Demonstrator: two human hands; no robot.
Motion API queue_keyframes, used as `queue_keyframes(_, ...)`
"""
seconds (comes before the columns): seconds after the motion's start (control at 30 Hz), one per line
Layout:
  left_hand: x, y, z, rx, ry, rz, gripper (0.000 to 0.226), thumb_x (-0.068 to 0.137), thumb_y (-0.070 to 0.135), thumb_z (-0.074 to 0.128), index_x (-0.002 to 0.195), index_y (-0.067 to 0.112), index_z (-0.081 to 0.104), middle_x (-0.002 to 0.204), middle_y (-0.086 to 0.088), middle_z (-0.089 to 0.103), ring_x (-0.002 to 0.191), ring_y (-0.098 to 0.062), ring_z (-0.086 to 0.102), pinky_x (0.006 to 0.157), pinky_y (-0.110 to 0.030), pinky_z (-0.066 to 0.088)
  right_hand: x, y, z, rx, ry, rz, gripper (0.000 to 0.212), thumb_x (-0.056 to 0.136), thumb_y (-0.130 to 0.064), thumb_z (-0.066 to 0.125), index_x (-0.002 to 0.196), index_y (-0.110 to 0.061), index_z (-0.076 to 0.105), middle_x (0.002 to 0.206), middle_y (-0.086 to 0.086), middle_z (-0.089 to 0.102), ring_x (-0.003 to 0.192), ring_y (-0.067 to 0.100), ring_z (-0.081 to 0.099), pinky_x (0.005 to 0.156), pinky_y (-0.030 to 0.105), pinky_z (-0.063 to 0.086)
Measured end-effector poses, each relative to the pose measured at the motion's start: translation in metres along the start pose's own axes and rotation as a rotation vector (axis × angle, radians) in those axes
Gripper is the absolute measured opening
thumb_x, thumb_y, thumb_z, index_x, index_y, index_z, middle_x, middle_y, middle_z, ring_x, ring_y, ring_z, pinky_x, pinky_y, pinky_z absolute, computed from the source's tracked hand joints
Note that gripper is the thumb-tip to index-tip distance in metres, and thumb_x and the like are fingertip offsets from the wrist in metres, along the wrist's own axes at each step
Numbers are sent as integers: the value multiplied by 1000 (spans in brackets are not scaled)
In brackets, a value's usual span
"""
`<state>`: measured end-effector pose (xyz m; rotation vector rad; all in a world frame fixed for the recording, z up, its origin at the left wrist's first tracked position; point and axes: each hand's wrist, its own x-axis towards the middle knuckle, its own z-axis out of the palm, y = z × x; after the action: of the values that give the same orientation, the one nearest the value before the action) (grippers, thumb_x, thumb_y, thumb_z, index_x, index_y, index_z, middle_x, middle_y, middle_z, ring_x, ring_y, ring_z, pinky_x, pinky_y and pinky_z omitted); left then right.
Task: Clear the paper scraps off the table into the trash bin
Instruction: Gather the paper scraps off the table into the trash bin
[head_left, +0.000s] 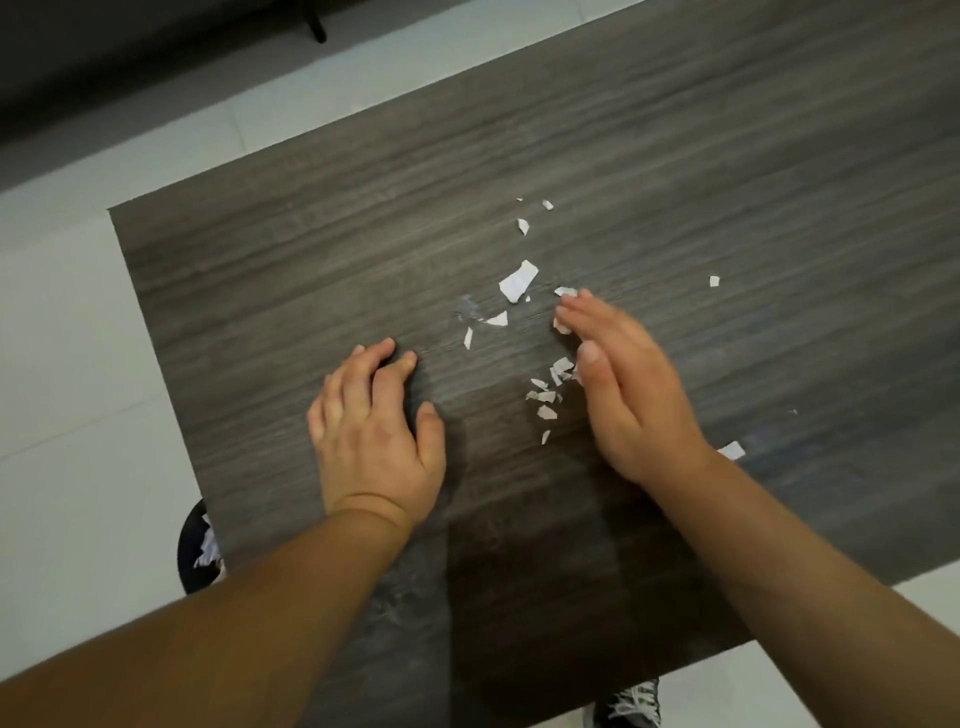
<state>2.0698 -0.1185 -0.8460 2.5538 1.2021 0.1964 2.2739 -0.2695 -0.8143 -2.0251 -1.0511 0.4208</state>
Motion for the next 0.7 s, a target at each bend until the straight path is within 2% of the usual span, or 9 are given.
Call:
queue_keyframes(0.07, 0, -1, 1, 3, 5, -5, 49, 95, 38, 54, 143, 25, 56, 159, 7, 45, 153, -24, 36, 123, -57, 28, 13, 3, -7, 6, 157, 19, 35, 108, -8, 48, 131, -1, 72, 134, 8, 71, 129, 14, 62, 114, 28, 43)
queue_keyframes(0.1, 0, -1, 2, 6, 8, -5, 49, 95, 38, 54, 143, 25, 56, 159, 7, 45, 152, -24, 36, 124, -57, 28, 23, 7, -12, -26, 220, 26, 31, 105, -5, 50, 126, -1, 74, 124, 9, 72, 120, 11, 61, 108, 25, 45)
queue_keyframes(0.17, -1, -1, 3, 11, 15, 0, 49, 95, 38, 55, 142, 25, 56, 159, 6, 45, 152, -25, 37, 124, -56, 28, 50, 17, -22, -98, 249, 45, 30, 103, -7, 54, 124, -4, 75, 123, 12, 70, 118, 10, 58, 107, 24, 45)
queue_keyframes(0.23, -1, -1, 4, 10, 25, 4, 49, 94, 37, 56, 142, 25, 57, 158, 6, 46, 152, -25, 37, 123, -56, 28, 82, 23, -26, -131, 155, 71, 36, 103, -13, 55, 135, -7, 71, 143, 11, 66, 139, 16, 53, 121, 31, 39)
queue_keyframes(0.3, -1, -2, 5, 9, 33, 3, 49, 94, 38, 55, 142, 25, 57, 158, 6, 46, 152, -25, 38, 123, -57, 29, 108, 21, -19, -156, 6, 64, 45, 106, -19, 52, 149, -10, 62, 162, 8, 53, 159, 24, 35, 132, 38, 25)
queue_keyframes(0.37, -1, -3, 6, 15, 31, 4, 49, 95, 39, 55, 142, 26, 56, 159, 6, 46, 152, -25, 37, 123, -57, 29, 124, 16, -5, -264, -127, 20, 49, 110, -25, 46, 157, -13, 54, 171, 6, 42, 165, 27, 24, 135, 46, 14)
queue_keyframes(0.43, -1, -3, 6, 16, 28, 9, 49, 95, 39, 54, 142, 26, 56, 159, 6, 45, 152, -25, 37, 122, -58, 29, 123, 7, 11, -360, -219, -52, 52, 112, -29, 42, 160, -13, 50, 174, 7, 37, 166, 28, 20, 136, 48, 9)
queue_keyframes(0.6, -1, -3, 6, 26, 28, 17, 50, 95, 40, 53, 143, 25, 54, 159, 5, 44, 152, -26, 37, 122, -58, 29, 55, -18, 36, -361, -333, -220, 53, 112, -28, 43, 160, -7, 49, 174, 12, 37, 165, 30, 23, 135, 48, 17)
queue_keyframes(0.7, -1, -4, 6, 34, 29, 26, 50, 96, 40, 51, 143, 24, 54, 159, 4, 44, 152, -27, 38, 121, -58, 30, 21, -23, 32, -256, -375, -239, 48, 110, -22, 49, 155, -8, 56, 169, 8, 47, 163, 25, 31, 133, 48, 24)
